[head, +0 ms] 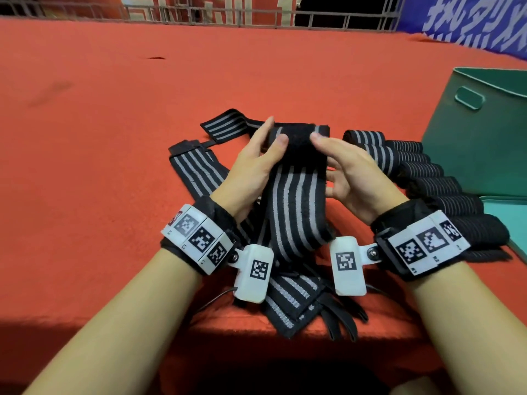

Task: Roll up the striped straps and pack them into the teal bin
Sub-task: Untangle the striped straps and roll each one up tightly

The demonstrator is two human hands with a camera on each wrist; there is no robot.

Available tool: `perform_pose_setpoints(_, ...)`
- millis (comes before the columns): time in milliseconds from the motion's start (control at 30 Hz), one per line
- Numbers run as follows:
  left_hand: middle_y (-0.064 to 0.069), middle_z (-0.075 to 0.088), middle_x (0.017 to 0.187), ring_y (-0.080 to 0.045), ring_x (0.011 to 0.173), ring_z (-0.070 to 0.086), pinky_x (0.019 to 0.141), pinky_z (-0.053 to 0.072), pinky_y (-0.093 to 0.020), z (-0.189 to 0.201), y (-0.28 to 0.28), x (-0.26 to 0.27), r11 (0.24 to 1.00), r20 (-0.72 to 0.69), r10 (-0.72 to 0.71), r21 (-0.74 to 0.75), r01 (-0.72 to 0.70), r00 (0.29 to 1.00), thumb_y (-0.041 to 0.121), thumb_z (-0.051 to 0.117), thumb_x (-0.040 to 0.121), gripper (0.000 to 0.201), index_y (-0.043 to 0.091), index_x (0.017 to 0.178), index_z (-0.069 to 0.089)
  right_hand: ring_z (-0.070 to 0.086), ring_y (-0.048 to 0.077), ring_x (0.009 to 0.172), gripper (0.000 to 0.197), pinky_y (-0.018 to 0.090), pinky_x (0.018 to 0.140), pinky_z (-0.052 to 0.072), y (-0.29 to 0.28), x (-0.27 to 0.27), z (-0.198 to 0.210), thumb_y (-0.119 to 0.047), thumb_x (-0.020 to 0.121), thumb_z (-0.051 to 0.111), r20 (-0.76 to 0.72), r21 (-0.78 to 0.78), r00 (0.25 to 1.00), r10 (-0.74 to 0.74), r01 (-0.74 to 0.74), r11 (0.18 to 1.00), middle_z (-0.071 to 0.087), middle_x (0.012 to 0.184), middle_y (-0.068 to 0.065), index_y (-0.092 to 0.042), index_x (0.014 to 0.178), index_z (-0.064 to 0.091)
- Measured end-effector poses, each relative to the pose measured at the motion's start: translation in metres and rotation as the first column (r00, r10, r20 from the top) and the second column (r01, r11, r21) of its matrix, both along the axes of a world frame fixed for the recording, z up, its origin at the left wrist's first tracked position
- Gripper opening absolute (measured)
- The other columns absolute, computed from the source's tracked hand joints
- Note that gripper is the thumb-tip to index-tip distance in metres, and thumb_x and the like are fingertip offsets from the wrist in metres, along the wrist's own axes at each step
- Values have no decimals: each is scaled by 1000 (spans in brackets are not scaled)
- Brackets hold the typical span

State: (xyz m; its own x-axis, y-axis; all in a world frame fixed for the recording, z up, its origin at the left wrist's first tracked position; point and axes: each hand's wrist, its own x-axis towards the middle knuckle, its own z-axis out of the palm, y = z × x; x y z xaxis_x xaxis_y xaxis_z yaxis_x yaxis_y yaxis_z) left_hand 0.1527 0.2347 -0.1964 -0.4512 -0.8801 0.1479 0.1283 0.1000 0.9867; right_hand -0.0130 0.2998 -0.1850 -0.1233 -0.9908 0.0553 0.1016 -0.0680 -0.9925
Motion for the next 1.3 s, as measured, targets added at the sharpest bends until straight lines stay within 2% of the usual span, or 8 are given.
perform_pose_setpoints(133, -13, 69, 129, -25, 116, 69, 104, 54, -45, -5, 3, 3, 998, 16, -58, 23, 58, 998, 25, 58, 104, 48, 5, 147, 47, 70, 24, 114, 34, 36, 75, 59, 3, -4, 0, -20, 100, 62, -45, 13, 999, 24, -24, 1000, 71, 129, 4, -19, 134, 63)
perform_pose_setpoints(267, -6, 75, 114, -10, 89, 75, 68, 59, -23, -1, 5, 2, 989, 27, -127, 77, 125, 992, 17, 53, 106, 31, 11, 136, 58, 69, 26, 118, 47, 46, 83, 61, 4, -10, 0, 1, 96, 63, -64, -70, 998, -29, 24, 997, 71, 128, 5, -21, 137, 59)
perform_pose_setpoints(567, -7, 74, 118, -22, 109, 73, 101, 55, -49, -11, 2, -4, 992, -81, 57, 114, -48, 995, 41, 73, 93, 42, 15, 124, 61, 68, 26, 119, 65, 44, 95, 59, 0, 6, -9, 21, 87, 59, -94, -100, 991, -96, 87, 991, 70, 127, 9, -19, 138, 60)
perform_pose_setpoints(700, -11, 71, 122, -27, 114, 69, 102, 53, -53, -17, 0, -5, 989, -147, 142, 50, -136, 979, 39, 76, 86, 47, 13, 121, 58, 68, 20, 121, 52, 34, 95, 58, -7, 4, -7, -10, 96, 68, 37, 43, 996, -81, 79, 996, 68, 132, 6, -9, 145, 50)
perform_pose_setpoints(800, -15, 69, 125, -29, 115, 69, 101, 54, -57, -18, -3, -6, 983, -246, 182, 81, -167, 952, 32, 73, 93, 43, 10, 125, 54, 69, 15, 116, 53, 34, 93, 58, -5, 3, -8, -30, 97, 69, -176, 150, 984, -26, 53, 987, 68, 132, 0, -13, 144, 51)
perform_pose_setpoints(1033, -11, 68, 120, -30, 118, 68, 102, 53, -57, -10, -16, 0, 965, -379, 261, 124, -231, 888, 27, 62, 102, 24, 13, 118, 51, 50, 19, 45, 37, 23, 38, 34, 4, 11, -12, -36, 106, 54, -424, 113, 901, 89, -45, 993, 57, 68, 12, 0, 114, 61)
perform_pose_setpoints(1200, -13, 66, 130, -30, 120, 67, 103, 52, -57, -11, -23, 3, 928, -429, 354, 270, -257, 831, 30, 64, 100, 45, 8, 133, 42, 74, 12, 94, 38, 32, 76, 63, 8, 10, -11, -35, 90, 77, -422, 7, 906, -28, 34, 999, 76, 107, -4, -18, 121, 62)
perform_pose_setpoints(1300, -14, 61, 135, -27, 122, 66, 105, 51, -54, -15, -31, 8, 887, -432, 442, 342, -311, 786, 32, 66, 99, 58, 9, 143, 35, 74, 15, 91, 37, 34, 76, 64, 8, 3, -13, -12, 82, 84, -433, -46, 901, -21, 1, 999, 74, 111, 1, -8, 114, 66)
